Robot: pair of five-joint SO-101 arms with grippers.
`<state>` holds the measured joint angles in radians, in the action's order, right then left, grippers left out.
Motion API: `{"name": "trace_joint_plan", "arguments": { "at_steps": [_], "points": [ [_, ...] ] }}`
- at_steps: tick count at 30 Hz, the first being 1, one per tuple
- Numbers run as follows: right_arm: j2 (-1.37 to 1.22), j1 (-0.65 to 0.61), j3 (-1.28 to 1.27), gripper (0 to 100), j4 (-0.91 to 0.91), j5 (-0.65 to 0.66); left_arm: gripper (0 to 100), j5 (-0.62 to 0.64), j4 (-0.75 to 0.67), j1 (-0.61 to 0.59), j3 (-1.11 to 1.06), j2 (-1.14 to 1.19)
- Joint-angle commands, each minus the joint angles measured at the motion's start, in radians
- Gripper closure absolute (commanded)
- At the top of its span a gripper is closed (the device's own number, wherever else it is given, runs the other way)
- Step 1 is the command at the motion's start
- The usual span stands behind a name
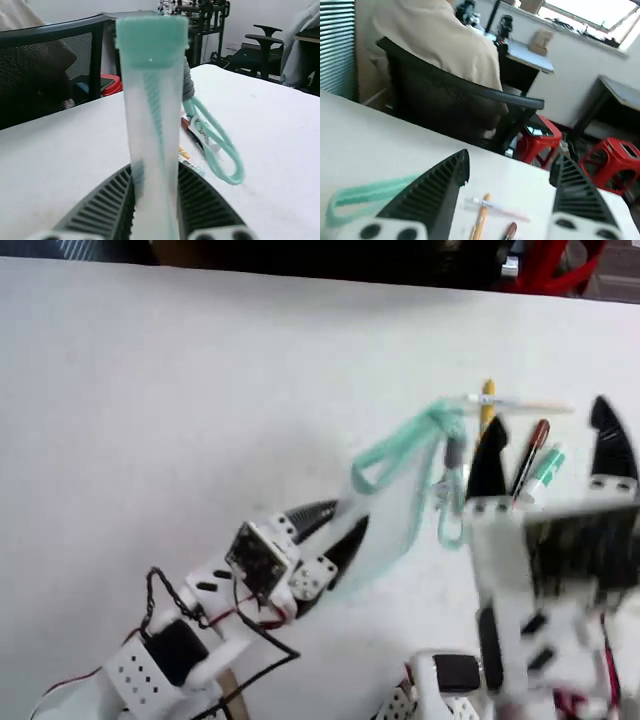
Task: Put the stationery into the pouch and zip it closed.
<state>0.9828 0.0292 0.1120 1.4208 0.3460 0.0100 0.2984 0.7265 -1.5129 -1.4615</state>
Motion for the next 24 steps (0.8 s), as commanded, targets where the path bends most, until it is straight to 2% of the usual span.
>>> {"name": "trace_joint_plan", "arguments": {
  "at_steps": [1,6,13,19,24],
  "points": [
    [-0.182,0.133,0.029,74.0,0.001,-0.051,96,-0.014,-0.021,-0.074,0.023,-0.027],
    [-0.476,0.283,0.035,74.1,-0.013,-0.064,96,-0.014,-0.017,-0.13,0.014,-0.093],
    [-0.865,0.503,0.035,76.2,-0.033,-0.064,96,-0.014,-0.017,-0.124,-0.032,-0.139],
    [-1.173,0.512,0.041,77.9,-0.156,-0.057,96,-0.014,-0.018,-0.122,-0.064,-0.147],
    [-1.297,0.478,0.04,77.9,-0.22,-0.057,96,-0.014,-0.015,-0.128,-0.072,-0.147]
  ]
}}
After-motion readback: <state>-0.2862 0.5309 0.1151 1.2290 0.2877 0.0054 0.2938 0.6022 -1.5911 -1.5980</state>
